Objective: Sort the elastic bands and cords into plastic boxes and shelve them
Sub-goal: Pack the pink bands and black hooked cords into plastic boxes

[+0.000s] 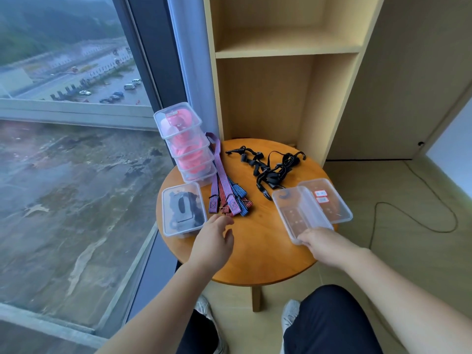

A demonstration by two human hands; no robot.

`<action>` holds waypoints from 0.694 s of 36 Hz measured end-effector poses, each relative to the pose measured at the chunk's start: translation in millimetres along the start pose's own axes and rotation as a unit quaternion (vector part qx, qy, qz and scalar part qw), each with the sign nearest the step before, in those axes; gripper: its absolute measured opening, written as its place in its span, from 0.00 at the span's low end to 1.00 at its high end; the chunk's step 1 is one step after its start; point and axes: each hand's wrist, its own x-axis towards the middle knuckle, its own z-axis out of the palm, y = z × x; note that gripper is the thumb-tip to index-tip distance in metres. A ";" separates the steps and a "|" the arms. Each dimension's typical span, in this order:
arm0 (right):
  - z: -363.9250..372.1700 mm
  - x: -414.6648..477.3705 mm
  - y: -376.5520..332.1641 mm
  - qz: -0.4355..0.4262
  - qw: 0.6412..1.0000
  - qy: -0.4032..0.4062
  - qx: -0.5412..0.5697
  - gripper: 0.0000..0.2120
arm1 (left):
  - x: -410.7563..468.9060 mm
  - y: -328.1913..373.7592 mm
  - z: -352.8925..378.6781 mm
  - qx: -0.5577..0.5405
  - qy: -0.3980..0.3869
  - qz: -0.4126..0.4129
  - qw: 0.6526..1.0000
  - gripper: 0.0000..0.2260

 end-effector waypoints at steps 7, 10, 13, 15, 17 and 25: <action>-2.2 -5.5 -2.6 -0.013 0.998 0.060 0.019 0.14 | -10.8 5.3 5.3 -0.002 -0.011 0.002 1.000 0.11; -4.2 -5.6 -5.6 -0.011 0.997 0.080 0.005 0.13 | -11.8 5.5 5.8 -0.003 -0.013 0.004 1.000 0.11; -9.8 -6.5 -6.3 -0.021 0.996 0.090 0.019 0.11 | -11.7 6.2 5.3 -0.004 -0.012 0.008 1.000 0.11; -13.5 -8.4 -7.1 -0.034 0.996 0.076 0.034 0.16 | -11.5 7.0 5.0 -0.006 -0.012 0.009 1.000 0.11; -15.3 -10.4 -6.9 -0.037 0.996 0.073 0.041 0.16 | -10.6 7.7 5.0 -0.006 -0.014 0.008 1.000 0.11; -23.5 -13.9 -11.0 -0.061 0.976 0.209 0.032 0.12 | -5.4 11.8 4.5 -0.039 -0.004 -0.005 0.999 0.09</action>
